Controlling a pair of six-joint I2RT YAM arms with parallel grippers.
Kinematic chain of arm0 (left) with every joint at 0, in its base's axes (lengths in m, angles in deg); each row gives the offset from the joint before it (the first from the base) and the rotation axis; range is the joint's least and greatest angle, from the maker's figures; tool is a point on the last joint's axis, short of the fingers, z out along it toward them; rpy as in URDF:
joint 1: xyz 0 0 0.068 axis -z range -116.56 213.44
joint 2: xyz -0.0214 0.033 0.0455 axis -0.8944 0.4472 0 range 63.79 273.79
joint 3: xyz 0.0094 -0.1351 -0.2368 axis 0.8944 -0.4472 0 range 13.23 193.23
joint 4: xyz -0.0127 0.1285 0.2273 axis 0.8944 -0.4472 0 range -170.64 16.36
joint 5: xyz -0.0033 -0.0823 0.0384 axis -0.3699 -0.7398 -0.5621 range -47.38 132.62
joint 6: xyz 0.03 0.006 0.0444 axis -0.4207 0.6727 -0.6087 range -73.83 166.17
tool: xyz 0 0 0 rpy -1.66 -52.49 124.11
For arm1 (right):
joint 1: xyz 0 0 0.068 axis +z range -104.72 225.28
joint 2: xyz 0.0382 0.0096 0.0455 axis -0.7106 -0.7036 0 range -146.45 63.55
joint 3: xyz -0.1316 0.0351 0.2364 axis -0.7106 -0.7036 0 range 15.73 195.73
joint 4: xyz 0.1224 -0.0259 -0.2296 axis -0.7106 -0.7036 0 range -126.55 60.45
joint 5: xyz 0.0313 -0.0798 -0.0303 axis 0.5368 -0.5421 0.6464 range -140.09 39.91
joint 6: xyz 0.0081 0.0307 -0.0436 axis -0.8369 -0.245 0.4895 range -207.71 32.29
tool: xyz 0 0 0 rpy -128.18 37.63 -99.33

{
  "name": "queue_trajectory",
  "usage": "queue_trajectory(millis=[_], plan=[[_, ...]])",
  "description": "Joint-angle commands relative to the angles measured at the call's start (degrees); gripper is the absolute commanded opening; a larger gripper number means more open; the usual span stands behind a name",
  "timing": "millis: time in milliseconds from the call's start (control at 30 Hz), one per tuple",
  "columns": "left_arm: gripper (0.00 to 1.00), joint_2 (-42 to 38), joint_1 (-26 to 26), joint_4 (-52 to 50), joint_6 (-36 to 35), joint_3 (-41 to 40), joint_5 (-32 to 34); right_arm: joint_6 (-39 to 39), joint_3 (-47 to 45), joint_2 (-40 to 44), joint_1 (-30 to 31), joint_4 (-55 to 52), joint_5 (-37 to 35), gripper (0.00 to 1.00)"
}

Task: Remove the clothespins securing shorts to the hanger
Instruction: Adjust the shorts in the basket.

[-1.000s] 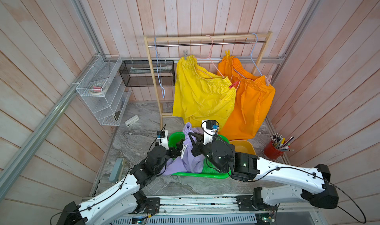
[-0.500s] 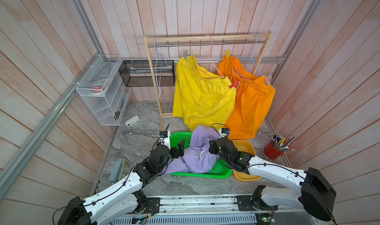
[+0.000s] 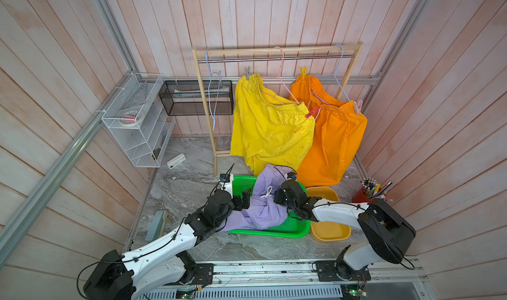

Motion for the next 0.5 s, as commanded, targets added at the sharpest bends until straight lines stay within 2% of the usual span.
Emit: queue_trajectory(millis=[0,167,333,467], plan=[[1.0,0.46,-0.18,-0.61,-0.94,2.41,-0.51,0.97,-0.06,4.09,0.04,-1.89,2.18,0.31],[1.0,-0.07,-0.2,-0.82,-0.73,2.89,-0.18,1.38,0.02,14.91,0.13,-6.97,1.98,0.57],[1.0,0.58,-0.2,-3.32,1.87,4.49,1.7,1.63,0.79,23.69,0.13,-12.7,-0.84,0.67],[1.0,0.12,-0.15,-2.95,2.39,4.15,2.63,3.62,2.56,30.79,-0.22,-17.49,-3.96,0.7]])
